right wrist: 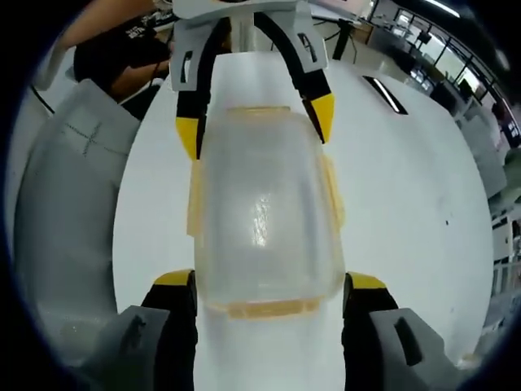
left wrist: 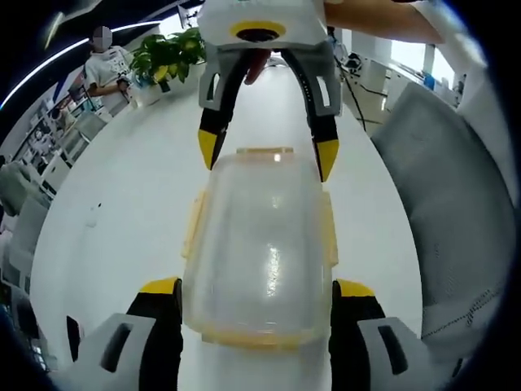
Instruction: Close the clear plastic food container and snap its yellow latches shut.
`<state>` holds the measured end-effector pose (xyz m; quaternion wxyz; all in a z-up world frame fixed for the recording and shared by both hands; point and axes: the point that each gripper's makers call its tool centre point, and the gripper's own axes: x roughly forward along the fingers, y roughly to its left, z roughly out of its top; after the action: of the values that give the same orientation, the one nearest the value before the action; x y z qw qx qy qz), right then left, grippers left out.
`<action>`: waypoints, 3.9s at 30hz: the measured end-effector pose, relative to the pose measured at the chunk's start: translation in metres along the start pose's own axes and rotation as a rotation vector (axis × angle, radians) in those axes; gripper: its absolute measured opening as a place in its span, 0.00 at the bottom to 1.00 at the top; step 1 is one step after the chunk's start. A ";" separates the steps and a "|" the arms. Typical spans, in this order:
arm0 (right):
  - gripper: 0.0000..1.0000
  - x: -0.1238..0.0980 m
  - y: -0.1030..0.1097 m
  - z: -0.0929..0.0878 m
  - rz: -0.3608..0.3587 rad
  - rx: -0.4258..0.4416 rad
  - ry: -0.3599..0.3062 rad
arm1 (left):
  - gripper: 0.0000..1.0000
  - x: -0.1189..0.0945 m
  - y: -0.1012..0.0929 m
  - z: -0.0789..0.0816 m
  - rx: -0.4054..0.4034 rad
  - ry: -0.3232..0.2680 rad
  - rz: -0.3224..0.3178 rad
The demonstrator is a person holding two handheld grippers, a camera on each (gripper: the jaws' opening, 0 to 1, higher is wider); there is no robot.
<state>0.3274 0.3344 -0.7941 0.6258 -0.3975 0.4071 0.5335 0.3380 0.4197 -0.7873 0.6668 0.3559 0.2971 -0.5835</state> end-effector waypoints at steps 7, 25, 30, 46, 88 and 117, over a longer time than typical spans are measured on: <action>0.70 0.002 -0.030 -0.002 -0.017 0.004 -0.001 | 0.70 0.007 0.030 0.003 0.003 -0.008 0.000; 0.72 0.007 -0.075 -0.006 -0.066 0.011 -0.019 | 0.70 0.017 0.072 0.011 0.004 -0.035 0.011; 0.72 0.007 -0.078 -0.007 -0.069 0.005 -0.027 | 0.70 0.017 0.075 0.011 -0.007 -0.048 0.014; 0.67 -0.015 -0.085 -0.012 -0.165 0.013 -0.001 | 0.70 -0.007 0.081 0.008 -0.039 -0.020 0.098; 0.99 -0.147 0.087 0.015 -0.495 0.366 -0.706 | 0.99 -0.122 -0.143 0.045 -0.656 -0.785 0.319; 0.90 -0.128 0.111 -0.053 -0.722 0.846 -0.735 | 0.99 -0.144 -0.148 -0.015 -0.820 -0.762 0.698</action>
<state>0.1996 0.2538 -0.7006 0.9652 -0.0214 0.1829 0.1858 0.1716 0.5039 -0.6974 0.9569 -0.0827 0.1056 -0.2577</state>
